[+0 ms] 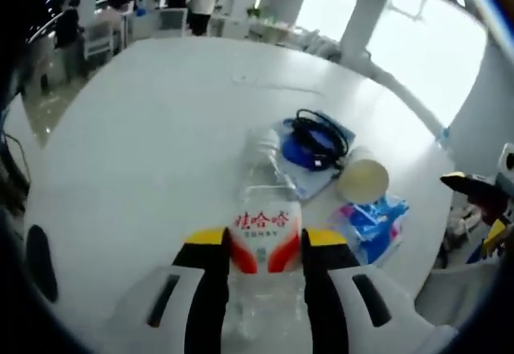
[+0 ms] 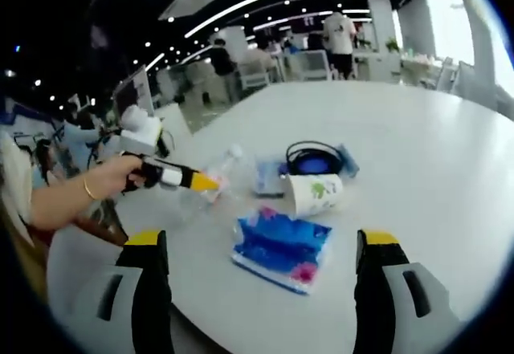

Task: Arrange the tabletop items into an orderly group along one side of the table until the central work area is clear of visible clutter.

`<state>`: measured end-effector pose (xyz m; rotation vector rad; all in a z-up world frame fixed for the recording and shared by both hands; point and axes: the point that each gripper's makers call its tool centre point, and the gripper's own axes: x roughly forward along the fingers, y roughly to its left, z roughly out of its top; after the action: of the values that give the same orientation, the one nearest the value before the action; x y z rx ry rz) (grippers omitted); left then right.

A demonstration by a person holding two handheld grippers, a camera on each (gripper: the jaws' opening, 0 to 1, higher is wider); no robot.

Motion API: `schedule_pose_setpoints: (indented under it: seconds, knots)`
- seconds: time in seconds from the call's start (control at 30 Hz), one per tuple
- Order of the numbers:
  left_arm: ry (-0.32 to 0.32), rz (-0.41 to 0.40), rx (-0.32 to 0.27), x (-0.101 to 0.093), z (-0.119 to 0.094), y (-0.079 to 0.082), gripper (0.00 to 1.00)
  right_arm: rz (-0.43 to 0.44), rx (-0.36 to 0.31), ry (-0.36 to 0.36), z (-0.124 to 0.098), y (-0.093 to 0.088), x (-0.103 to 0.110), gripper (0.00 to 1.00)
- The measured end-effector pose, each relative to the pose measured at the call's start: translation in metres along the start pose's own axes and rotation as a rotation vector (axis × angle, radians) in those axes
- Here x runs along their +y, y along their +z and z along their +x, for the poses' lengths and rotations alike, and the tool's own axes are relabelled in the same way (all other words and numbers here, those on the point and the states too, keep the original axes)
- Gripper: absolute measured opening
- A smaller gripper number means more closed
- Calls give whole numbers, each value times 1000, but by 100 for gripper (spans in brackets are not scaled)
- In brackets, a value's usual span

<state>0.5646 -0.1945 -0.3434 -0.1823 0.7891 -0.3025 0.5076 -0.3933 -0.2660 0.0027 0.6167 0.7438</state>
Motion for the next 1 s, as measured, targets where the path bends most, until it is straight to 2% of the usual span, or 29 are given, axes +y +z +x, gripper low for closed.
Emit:
schedule_pose_setpoints:
  seconds: [0.17,0.47,0.8,1.0]
  knots:
    - [-36,41,-70,-12,-7,18,32,-13,-17,26,8,18,9,93]
    - [-95,86,-146,-29,-10,30,32,-4,-58,107,33,46,32,93]
    - [-95,127,-145,-41,-9,22,32,-63,-108,187,64,74,58,92]
    - [-104,154,-139,-51,-11,18,32,-106,-114,207,80,82,66,90]
